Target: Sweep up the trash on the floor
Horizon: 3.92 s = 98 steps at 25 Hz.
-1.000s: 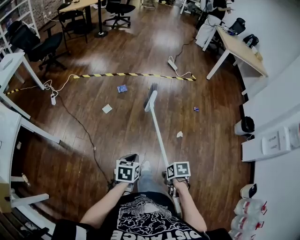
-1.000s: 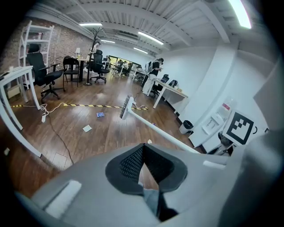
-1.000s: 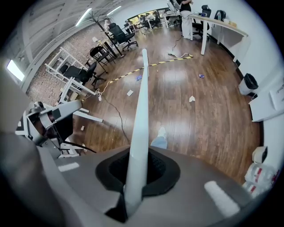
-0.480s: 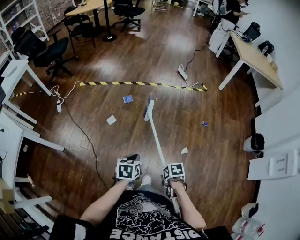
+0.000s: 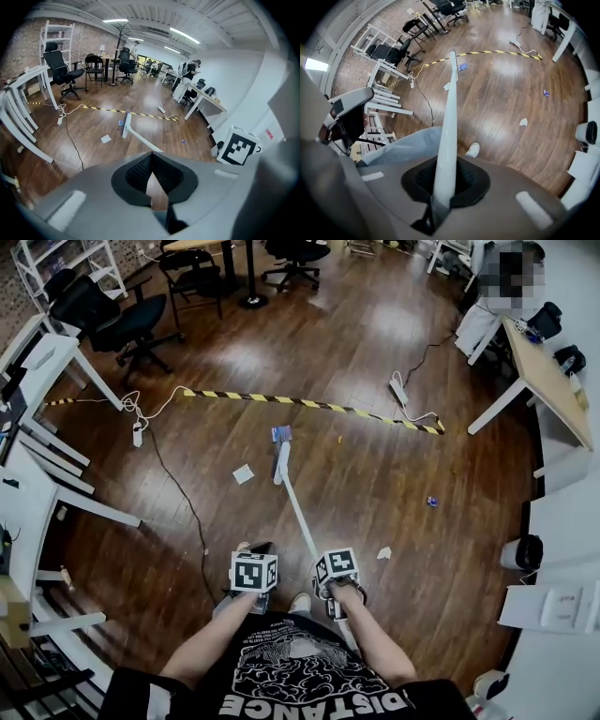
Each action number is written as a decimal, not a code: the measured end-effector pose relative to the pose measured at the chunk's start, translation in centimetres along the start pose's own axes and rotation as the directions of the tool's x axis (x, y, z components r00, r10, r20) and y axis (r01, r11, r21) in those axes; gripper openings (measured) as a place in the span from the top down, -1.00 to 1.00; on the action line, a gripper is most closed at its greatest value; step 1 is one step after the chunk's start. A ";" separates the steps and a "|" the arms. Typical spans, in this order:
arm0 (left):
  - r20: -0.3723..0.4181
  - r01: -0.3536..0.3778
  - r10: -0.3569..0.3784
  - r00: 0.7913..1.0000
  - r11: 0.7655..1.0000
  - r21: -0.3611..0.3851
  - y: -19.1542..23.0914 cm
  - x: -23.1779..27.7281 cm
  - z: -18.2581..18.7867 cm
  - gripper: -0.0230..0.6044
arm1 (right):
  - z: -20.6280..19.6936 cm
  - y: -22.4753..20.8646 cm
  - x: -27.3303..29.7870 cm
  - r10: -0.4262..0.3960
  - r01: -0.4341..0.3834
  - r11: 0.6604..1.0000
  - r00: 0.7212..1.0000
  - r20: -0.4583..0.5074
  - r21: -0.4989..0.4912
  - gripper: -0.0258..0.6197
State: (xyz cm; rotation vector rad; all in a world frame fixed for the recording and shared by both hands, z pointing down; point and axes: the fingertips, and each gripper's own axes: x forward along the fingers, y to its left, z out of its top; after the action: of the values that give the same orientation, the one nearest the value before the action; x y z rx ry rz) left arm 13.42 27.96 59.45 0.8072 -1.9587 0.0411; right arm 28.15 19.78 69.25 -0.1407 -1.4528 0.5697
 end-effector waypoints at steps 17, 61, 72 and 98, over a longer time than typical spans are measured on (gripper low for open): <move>-0.095 0.016 -0.021 0.995 0.999 -0.052 19.5 4.0 9.8 0.91 | 17.8 16.8 10.2 0.086 -0.088 0.996 0.959 -0.271 0.006 0.85; -0.218 0.065 -0.037 0.975 0.990 0.123 -5.2 21.2 19.1 0.91 | 17.4 -17.3 -1.8 0.292 -0.152 0.859 0.930 -0.223 0.490 0.82; -0.221 0.113 -0.068 0.973 0.974 0.198 -11.2 22.8 20.2 0.91 | 13.3 -22.9 -4.8 0.329 -0.184 0.775 0.934 -0.138 0.605 0.81; -0.190 0.098 -0.063 0.980 0.978 0.182 0.5 24.1 27.3 0.91 | 31.3 -6.4 -4.1 0.292 -0.255 0.929 0.950 -0.110 0.267 0.82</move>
State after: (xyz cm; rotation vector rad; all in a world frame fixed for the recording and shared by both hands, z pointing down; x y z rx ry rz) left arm -15.34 6.21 64.63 0.9728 -1.7639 0.2493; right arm -0.13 4.72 72.54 -0.1845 -1.2119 0.9474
